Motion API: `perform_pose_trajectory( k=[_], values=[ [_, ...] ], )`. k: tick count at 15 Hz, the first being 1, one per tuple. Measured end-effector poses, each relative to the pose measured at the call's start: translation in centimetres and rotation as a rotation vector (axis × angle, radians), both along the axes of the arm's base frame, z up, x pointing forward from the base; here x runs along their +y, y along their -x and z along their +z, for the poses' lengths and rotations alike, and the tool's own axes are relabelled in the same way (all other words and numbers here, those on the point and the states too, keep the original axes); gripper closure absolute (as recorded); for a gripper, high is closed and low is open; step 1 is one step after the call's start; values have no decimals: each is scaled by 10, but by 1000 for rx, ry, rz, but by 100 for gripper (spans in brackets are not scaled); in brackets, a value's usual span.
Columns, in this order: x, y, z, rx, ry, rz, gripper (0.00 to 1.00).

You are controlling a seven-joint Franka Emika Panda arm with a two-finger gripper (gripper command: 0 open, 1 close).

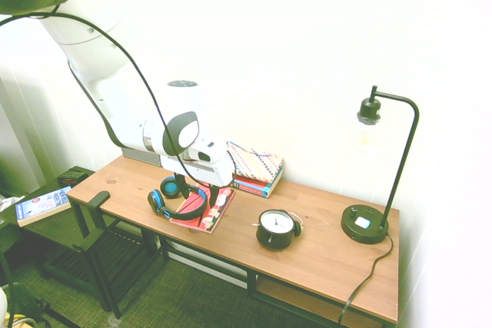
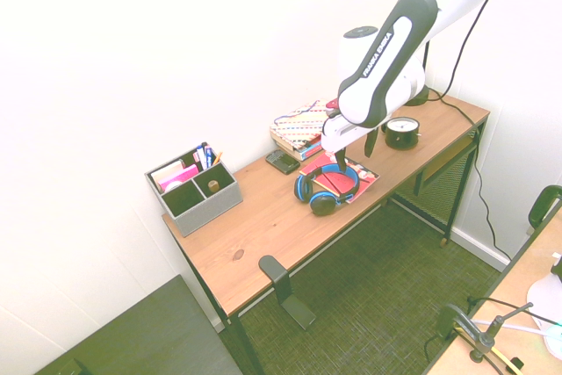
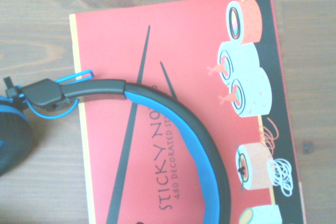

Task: Hang the headphone

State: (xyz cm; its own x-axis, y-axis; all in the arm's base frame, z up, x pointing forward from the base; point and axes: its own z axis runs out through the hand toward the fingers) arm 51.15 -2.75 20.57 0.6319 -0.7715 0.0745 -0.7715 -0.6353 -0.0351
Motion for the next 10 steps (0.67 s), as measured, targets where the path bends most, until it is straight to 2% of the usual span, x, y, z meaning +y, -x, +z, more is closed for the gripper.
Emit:
perform_pose_trajectory(
  k=[10],
  values=[
    [-3,-18,-32,21,-21,-24,100]
  ],
)
